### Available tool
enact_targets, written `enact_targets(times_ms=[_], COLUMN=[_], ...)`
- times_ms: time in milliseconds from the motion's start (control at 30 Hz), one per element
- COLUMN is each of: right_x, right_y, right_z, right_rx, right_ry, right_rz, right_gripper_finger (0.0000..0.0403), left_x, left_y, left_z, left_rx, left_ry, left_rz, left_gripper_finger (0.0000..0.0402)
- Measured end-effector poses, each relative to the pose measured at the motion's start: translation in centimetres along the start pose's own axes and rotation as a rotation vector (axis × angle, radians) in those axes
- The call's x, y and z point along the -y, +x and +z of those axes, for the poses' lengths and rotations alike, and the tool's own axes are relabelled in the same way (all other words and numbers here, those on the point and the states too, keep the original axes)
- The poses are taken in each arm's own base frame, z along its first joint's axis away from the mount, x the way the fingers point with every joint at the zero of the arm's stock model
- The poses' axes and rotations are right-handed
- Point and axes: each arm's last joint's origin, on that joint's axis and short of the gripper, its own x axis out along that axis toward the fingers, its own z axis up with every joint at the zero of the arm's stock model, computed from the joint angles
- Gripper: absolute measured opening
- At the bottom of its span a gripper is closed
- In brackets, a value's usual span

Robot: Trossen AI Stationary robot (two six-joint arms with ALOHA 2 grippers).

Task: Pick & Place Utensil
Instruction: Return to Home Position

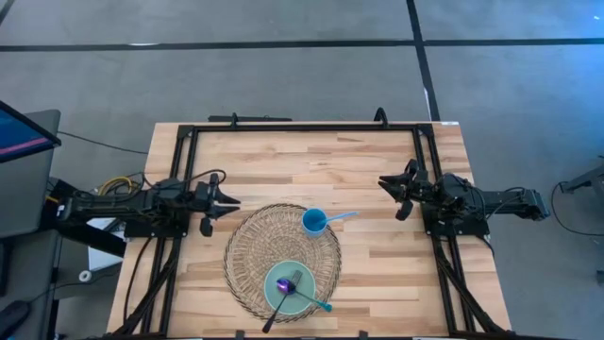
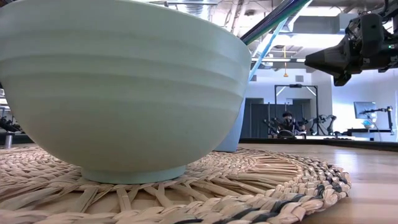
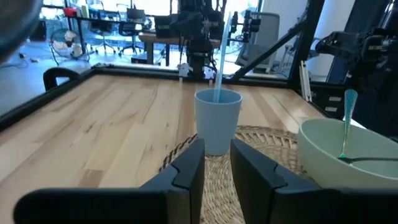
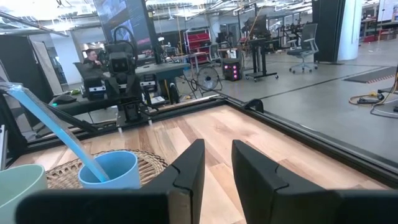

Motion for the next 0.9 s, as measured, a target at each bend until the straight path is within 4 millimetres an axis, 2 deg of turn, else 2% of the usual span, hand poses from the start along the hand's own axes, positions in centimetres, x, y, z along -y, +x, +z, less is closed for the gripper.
enact_targets(times_ms=[900], right_x=[0.00], right_y=[0.00], right_z=[0.00], right_rx=[0.000], right_ry=[0.000], right_rz=[0.000], right_gripper_finger=[0.0075], left_x=[-0.02], left_y=[-0.01], left_z=[0.07], left_rx=[0.008], left_ry=[0.022], left_rz=[0.008], left_gripper_finger=[0.0078])
